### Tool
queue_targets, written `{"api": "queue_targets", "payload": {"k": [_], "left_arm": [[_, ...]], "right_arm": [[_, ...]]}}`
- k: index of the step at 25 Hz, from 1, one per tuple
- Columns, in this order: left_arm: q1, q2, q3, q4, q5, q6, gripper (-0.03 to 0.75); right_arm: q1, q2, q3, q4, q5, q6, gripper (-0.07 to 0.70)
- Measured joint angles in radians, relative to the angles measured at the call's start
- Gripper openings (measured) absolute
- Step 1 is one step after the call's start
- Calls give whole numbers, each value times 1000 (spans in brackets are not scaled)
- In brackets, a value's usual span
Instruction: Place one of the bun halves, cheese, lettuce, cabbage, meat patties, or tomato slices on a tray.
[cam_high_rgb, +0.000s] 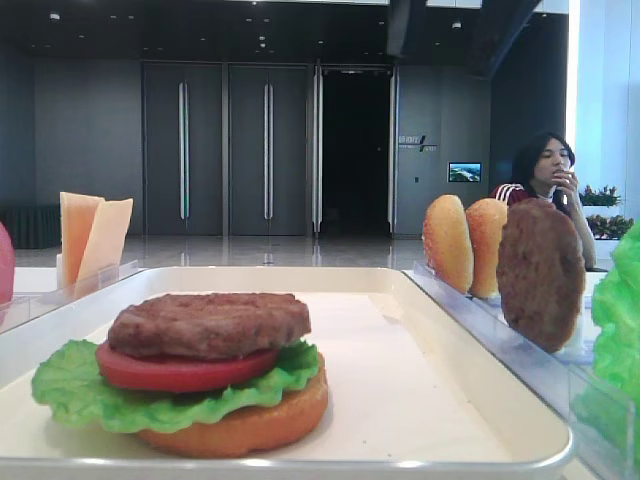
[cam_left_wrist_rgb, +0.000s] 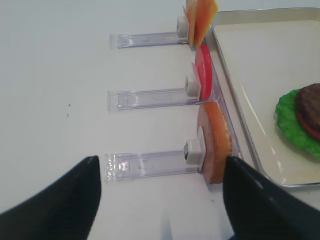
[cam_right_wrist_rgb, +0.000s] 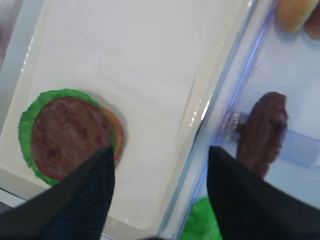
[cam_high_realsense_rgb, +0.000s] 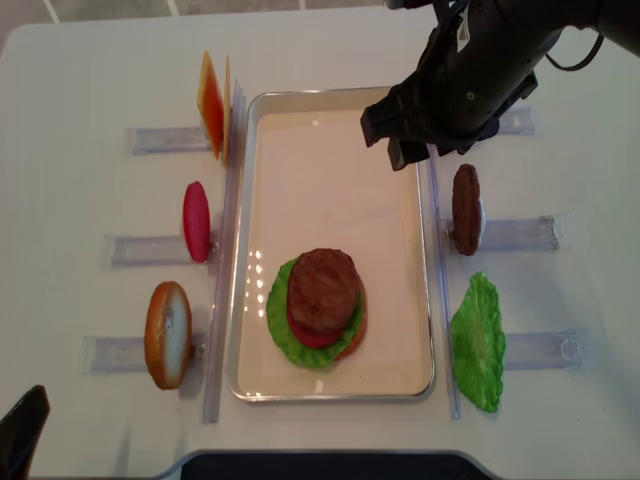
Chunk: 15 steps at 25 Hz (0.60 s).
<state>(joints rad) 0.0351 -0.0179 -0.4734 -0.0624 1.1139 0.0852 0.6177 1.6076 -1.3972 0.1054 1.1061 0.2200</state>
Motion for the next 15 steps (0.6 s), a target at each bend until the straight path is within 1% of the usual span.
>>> {"api": "queue_targets", "payload": {"k": [3, 4, 7, 12, 15], "left_arm": [[0, 0, 0, 0, 0, 0, 580], [0, 0, 0, 0, 0, 0, 580], [0, 0, 0, 0, 0, 0, 580], [0, 0, 0, 0, 0, 0, 580], [0, 0, 0, 0, 0, 0, 580]], "right_arm": [[-62, 0, -3, -7, 48, -3, 421], [-95, 0, -3, -8, 64, -7, 421], [-170, 0, -3, -9, 101, -42, 421], [-300, -1, -3, -8, 113, -92, 421], [-375, -1, -3, 19, 114, -130, 421]]}}
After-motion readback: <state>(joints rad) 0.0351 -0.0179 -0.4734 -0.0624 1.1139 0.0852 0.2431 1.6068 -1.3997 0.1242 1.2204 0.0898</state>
